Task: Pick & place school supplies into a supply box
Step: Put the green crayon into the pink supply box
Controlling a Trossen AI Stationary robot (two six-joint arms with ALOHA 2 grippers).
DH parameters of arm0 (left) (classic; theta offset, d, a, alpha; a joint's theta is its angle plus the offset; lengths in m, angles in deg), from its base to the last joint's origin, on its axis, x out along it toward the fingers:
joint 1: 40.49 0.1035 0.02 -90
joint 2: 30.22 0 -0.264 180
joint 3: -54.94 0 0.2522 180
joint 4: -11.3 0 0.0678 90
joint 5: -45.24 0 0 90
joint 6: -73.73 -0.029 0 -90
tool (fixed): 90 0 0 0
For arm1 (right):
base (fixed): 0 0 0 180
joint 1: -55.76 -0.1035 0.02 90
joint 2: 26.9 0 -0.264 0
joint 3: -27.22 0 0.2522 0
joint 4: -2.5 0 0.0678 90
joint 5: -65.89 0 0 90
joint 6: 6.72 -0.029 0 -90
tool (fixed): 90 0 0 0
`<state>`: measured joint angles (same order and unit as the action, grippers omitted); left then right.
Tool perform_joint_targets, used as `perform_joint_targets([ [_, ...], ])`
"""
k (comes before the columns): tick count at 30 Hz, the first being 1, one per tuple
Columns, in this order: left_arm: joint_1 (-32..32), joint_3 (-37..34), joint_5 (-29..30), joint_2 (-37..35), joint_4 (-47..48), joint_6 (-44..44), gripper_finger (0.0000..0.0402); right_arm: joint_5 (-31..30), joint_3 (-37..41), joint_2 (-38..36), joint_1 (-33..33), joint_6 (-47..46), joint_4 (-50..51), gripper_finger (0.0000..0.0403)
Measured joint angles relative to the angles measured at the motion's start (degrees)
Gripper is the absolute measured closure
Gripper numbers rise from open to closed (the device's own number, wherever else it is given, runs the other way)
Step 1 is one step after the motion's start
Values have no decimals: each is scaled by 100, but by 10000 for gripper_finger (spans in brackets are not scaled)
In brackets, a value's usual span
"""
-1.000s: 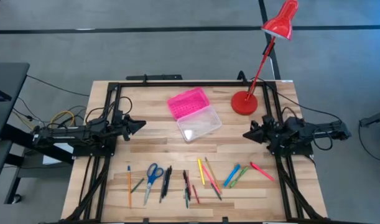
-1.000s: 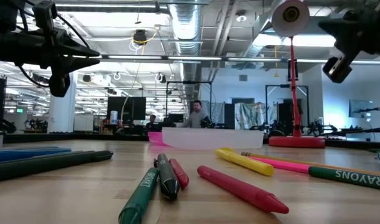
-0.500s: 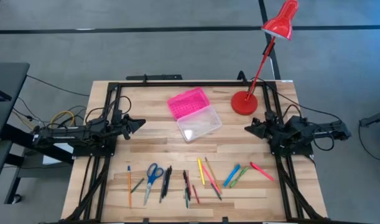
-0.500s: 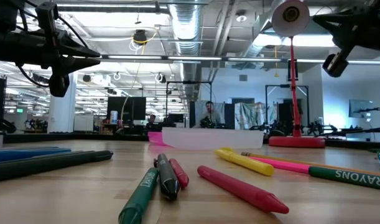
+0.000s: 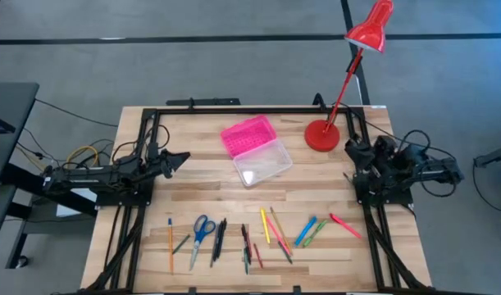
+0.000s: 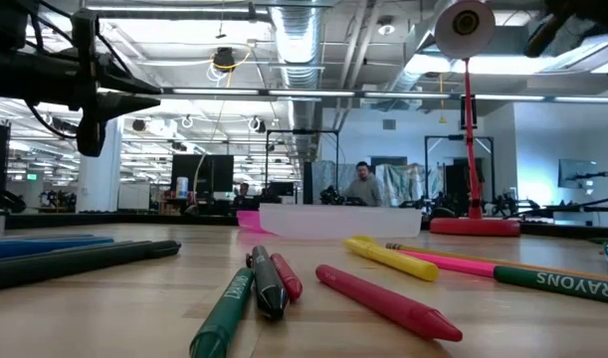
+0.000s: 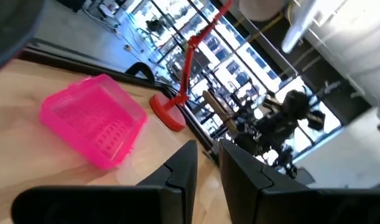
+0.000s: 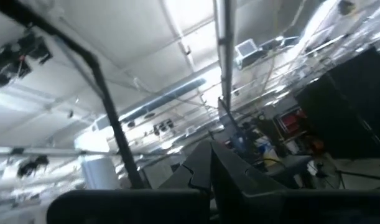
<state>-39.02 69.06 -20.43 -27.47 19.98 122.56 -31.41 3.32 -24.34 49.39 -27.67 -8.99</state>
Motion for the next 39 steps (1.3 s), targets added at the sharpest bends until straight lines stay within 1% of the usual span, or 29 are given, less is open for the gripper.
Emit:
perform_joint_targets([
  [5, 0, 0, 438, 0, -126, 184, 340, 630, -581, 387, 0, 778, -102, 403],
  [7, 0, 0, 475, 0, -174, 190, 340, 741, -828, 602, 0, 1188, -123, 403],
  [9, 0, 0, 477, 0, -210, 280, 340, 741, -1064, 887, 0, 1341, -322, 403],
  [12, 0, 0, 382, 1, -355, 461, 340, 743, -1404, 1385, 0, 1402, -473, 403],
  [14, 0, 0, 224, 2, -604, 245, 340, 804, -1641, 1753, 0, 1408, -434, 403],
  [18, 0, 0, 142, 2, -1073, -264, 340, 897, -2144, 2495, 0, 1408, -19, 403],
  [24, 0, 0, 88, 2, -1200, -455, 340, 869, -2913, 3350, 0, 1408, 704, 403],
  [28, 0, 0, -259, 2, -1198, -454, 340, 866, -3433, 3751, 0, 1406, 1078, 403],
  [32, 0, 0, -657, 2, -1198, -375, 340, 871, -3834, 4263, -1, 1532, 1178, 401],
  [35, 0, 0, -831, 2, -1198, -322, 340, 873, -4118, 4669, -42, 1550, 1176, 383],
  [39, 0, 0, -888, 2, -1198, -271, 340, 874, -4515, 5208, -158, 1646, 1149, 337],
])
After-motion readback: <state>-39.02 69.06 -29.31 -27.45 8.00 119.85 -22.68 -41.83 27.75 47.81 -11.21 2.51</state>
